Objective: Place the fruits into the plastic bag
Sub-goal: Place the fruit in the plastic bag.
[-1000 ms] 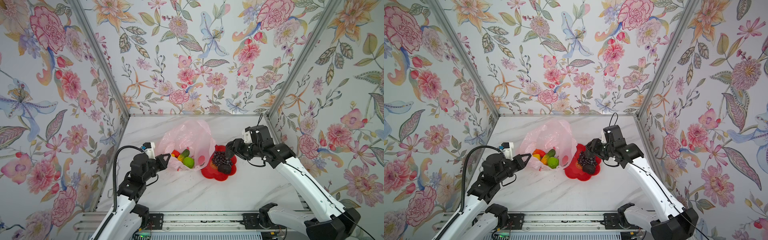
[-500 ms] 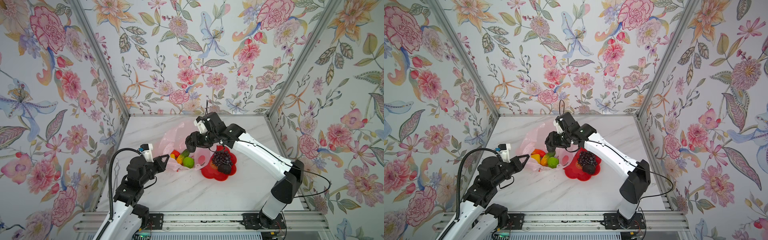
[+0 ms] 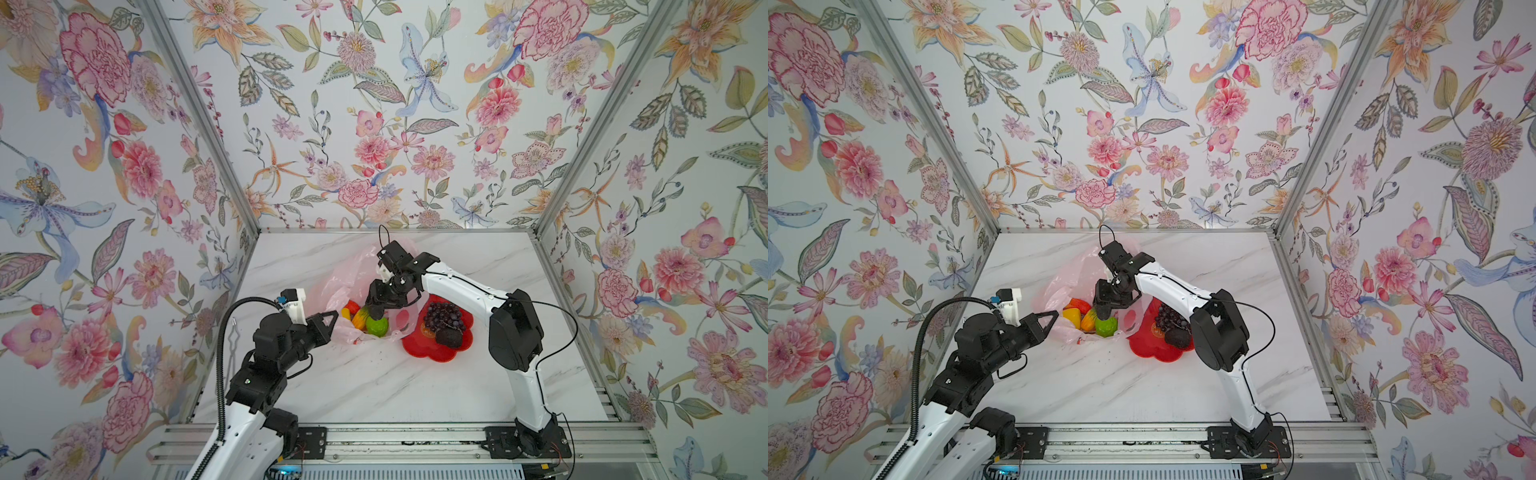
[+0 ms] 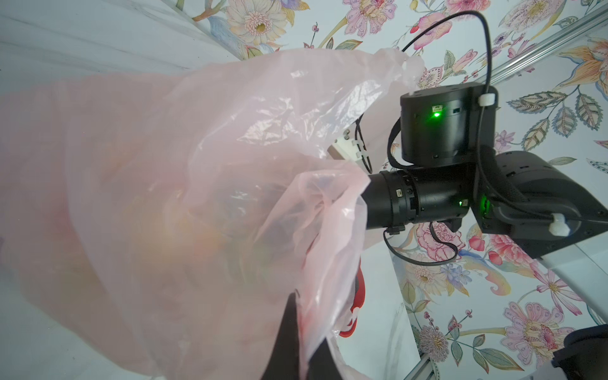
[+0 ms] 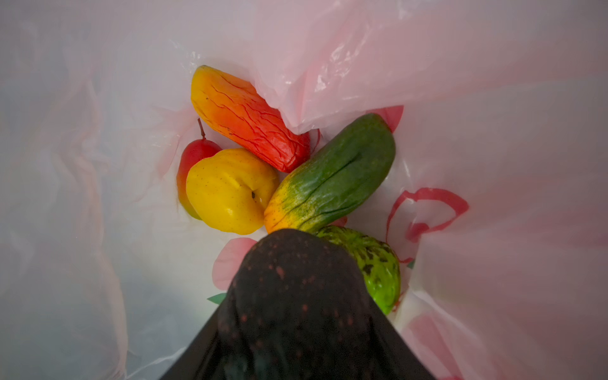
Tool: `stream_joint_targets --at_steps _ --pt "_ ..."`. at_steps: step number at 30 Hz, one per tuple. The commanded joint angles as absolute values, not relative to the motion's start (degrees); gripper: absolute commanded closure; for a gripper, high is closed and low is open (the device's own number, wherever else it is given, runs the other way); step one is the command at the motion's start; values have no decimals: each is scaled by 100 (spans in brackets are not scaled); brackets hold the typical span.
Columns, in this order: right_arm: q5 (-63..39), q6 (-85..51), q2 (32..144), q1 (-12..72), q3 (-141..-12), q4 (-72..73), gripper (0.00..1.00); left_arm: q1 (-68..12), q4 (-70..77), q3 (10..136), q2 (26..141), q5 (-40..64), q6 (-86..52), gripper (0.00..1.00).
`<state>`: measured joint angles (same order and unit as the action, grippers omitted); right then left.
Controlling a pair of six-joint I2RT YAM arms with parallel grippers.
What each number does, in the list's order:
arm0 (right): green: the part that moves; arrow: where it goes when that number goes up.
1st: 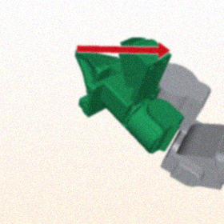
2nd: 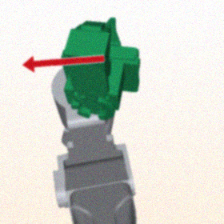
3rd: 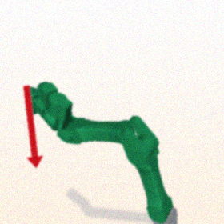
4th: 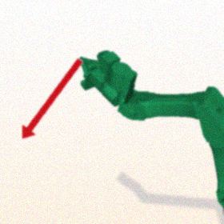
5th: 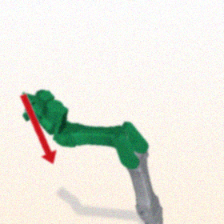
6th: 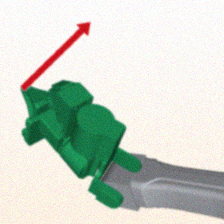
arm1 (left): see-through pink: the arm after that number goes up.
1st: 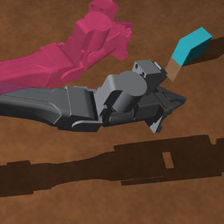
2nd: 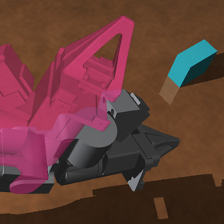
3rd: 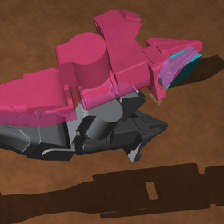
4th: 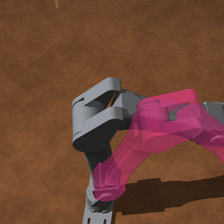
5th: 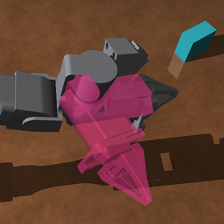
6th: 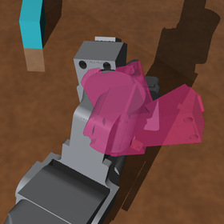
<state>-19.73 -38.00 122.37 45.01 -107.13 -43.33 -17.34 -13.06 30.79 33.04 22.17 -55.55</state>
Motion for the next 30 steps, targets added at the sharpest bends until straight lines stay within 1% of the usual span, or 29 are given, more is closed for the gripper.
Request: stream_joint_targets --at_steps 1,6,10,16,24,28,30 --pt "-2067 -3713 12348 4495 -10971 -4395 42 -1685 -1339 3160 3220 2276 -5579 100" --pt "-2052 -3653 12347 4494 -11104 -4390 33 -1685 -1371 3104 3157 2224 -5607 100" --pt "-2015 -3666 12186 4507 -11197 -4461 30 -1686 -1346 3142 3307 2267 -5549 100" --pt "-1953 -3761 11671 4627 -11277 -4638 29 -1679 -1342 3217 3513 2307 -5434 100" --pt "-1634 -3763 10618 4845 -11733 -5348 27 -1609 -1422 3189 3564 2312 -5344 100" --pt "-1143 -3778 9860 4767 -11530 -5789 27 -1582 -1433 3096 3538 2342 -5351 100" --pt "-920 -3789 9409 4616 -11188 -6057 26 -1573 -1441 3064 3504 2370 -5379 100"
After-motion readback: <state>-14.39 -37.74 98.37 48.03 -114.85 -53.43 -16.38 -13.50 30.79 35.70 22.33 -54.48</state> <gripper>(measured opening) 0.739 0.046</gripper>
